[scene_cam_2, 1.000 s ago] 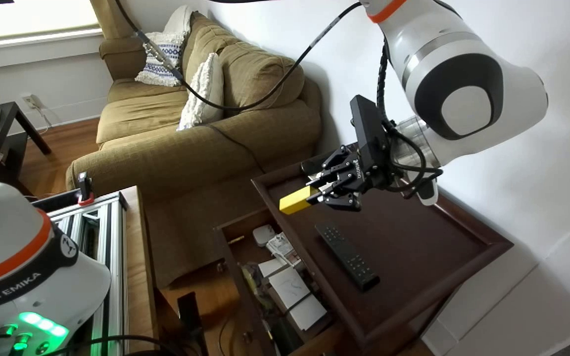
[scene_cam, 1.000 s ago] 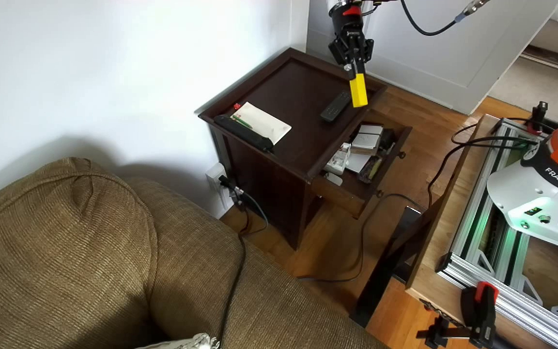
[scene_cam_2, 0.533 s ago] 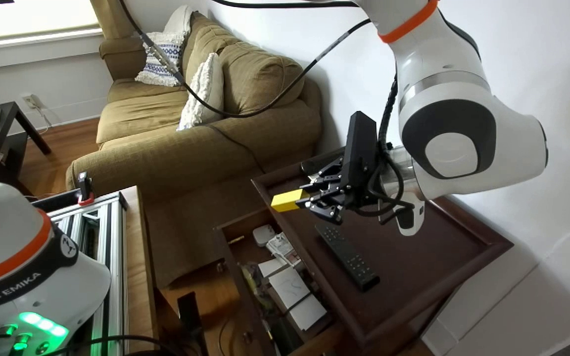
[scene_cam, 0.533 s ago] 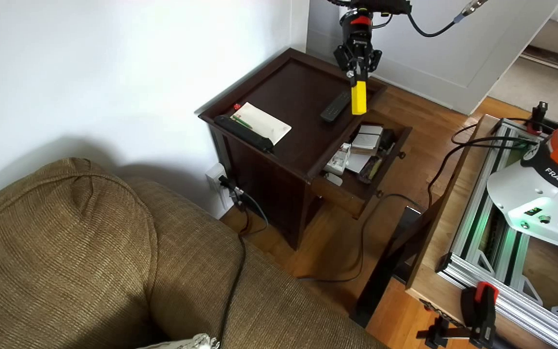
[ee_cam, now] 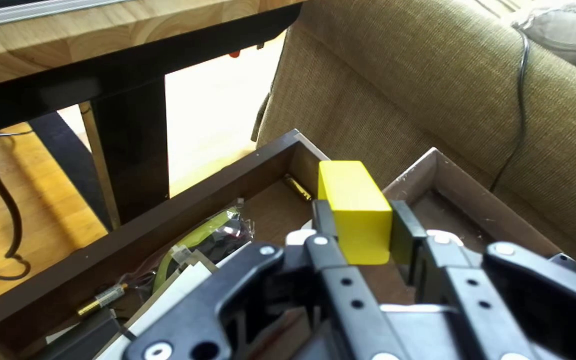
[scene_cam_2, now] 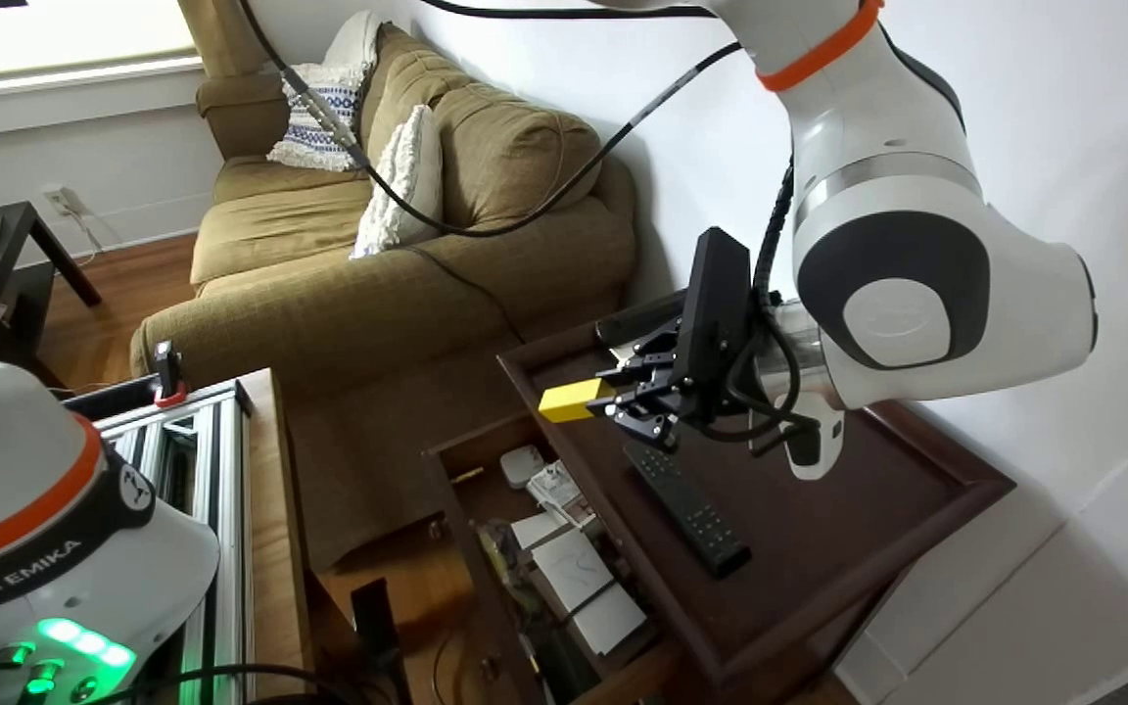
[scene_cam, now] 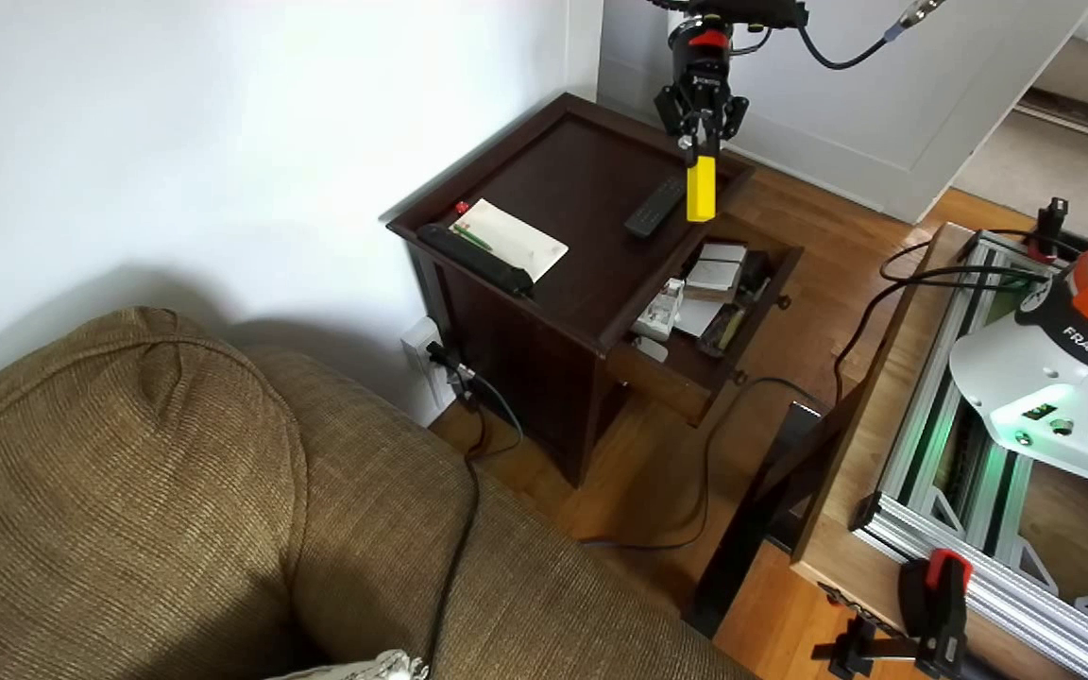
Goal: Put the yellow block in the drawer
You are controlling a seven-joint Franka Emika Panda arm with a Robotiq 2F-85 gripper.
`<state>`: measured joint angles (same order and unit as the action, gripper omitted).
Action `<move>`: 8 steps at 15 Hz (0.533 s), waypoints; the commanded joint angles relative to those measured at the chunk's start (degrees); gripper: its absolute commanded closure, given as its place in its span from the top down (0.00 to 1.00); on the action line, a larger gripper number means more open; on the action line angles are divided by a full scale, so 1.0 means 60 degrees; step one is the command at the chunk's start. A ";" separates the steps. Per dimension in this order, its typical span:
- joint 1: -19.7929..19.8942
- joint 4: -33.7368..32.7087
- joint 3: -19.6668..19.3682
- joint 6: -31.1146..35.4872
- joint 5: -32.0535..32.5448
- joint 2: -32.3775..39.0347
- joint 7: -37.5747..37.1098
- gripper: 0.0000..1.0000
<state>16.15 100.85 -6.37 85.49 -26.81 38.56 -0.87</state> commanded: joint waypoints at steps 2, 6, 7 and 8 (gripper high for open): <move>-0.0018 -0.0086 -0.0075 -0.0023 -0.0065 0.0140 -0.0050 0.08; 0.0081 0.0215 -0.0084 -0.0275 -0.0124 0.0443 -0.0060 0.08; 0.0077 0.0286 -0.0086 -0.0355 -0.0074 0.0570 -0.0041 0.08; 0.0047 0.0421 -0.0107 -0.0317 -0.0057 0.0649 -0.0082 0.08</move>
<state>16.31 101.96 -6.60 84.93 -26.80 40.57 -1.10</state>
